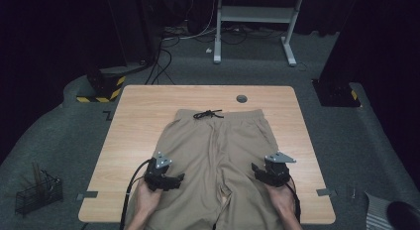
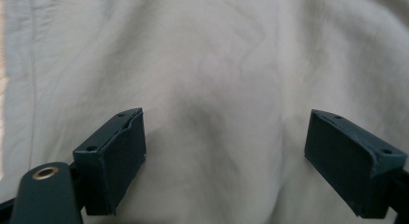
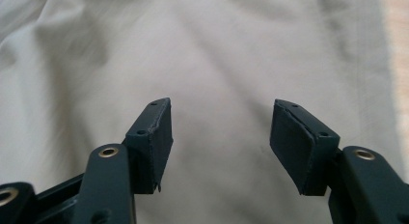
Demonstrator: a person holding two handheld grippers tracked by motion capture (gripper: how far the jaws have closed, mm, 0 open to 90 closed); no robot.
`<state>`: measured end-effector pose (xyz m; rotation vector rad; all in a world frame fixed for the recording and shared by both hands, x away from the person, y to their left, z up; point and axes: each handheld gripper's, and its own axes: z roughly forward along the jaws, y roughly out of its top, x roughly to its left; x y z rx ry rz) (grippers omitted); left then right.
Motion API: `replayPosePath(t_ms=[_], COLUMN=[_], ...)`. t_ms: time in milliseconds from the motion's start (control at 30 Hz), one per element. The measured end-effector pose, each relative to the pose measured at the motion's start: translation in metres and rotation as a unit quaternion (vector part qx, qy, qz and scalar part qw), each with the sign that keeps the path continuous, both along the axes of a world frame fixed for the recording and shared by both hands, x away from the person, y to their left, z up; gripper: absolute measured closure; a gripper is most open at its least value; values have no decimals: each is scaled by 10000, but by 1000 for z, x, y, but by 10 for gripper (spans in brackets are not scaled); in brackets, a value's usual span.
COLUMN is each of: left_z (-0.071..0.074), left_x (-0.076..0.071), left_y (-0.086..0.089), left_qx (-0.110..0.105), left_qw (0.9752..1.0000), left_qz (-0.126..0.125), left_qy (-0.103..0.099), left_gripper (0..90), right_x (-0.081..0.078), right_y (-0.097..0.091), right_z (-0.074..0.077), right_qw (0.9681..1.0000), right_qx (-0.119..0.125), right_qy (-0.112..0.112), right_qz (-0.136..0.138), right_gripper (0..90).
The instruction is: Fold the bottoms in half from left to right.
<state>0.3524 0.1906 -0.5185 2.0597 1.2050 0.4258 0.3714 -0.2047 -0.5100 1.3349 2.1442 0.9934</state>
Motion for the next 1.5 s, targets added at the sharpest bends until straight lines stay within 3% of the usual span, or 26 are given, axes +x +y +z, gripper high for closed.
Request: replayPosePath(t_ms=[33,67,200,300,333,467,700,833,933,1100,1367,1400,1500], left_z=[0,5,14,16,15,6,-5,-5,-9,-9,-9,-9,-9], left_x=[0,6,22,32,41,57,65,64,59,51,18,6,-5], left_y=[0,2,6,6,5,3,-1,-2,-6,-6,-4,-3,-2], left_qx=[0,-168,-408,-351,-237,-195,-96,-12,232,220,188,132,86], left_qw=[10000,9998,9989,9989,9988,9987,9982,9984,9979,9981,9984,9986,9991], left_qz=[0,23,105,198,345,448,577,533,487,456,405,402,298], left_qy=[0,-69,-201,-242,-260,-140,-138,-181,-363,-355,-333,-313,-306], left_gripper=[150,151,152,168,191,196,209,206,192,187,152,149,144], right_x=[0,8,22,33,36,44,48,48,44,35,9,-3,-14], right_y=[0,0,2,4,6,10,15,16,15,14,13,13,15], right_z=[0,5,6,4,3,1,-6,-10,-13,-13,-13,-13,-11], right_qw=[10000,10000,9999,9998,9998,9998,9995,9993,9996,9996,9997,9997,9992], right_qx=[0,8,-58,-26,-22,-66,-239,-310,-234,-230,-224,-217,-267], right_qy=[0,11,77,158,164,134,146,189,88,90,97,104,166], right_qz=[0,-55,-96,-101,-130,-147,-116,-88,-127,-122,-27,66,253], right_gripper=[410,399,380,376,376,377,372,367,366,366,365,365,365])
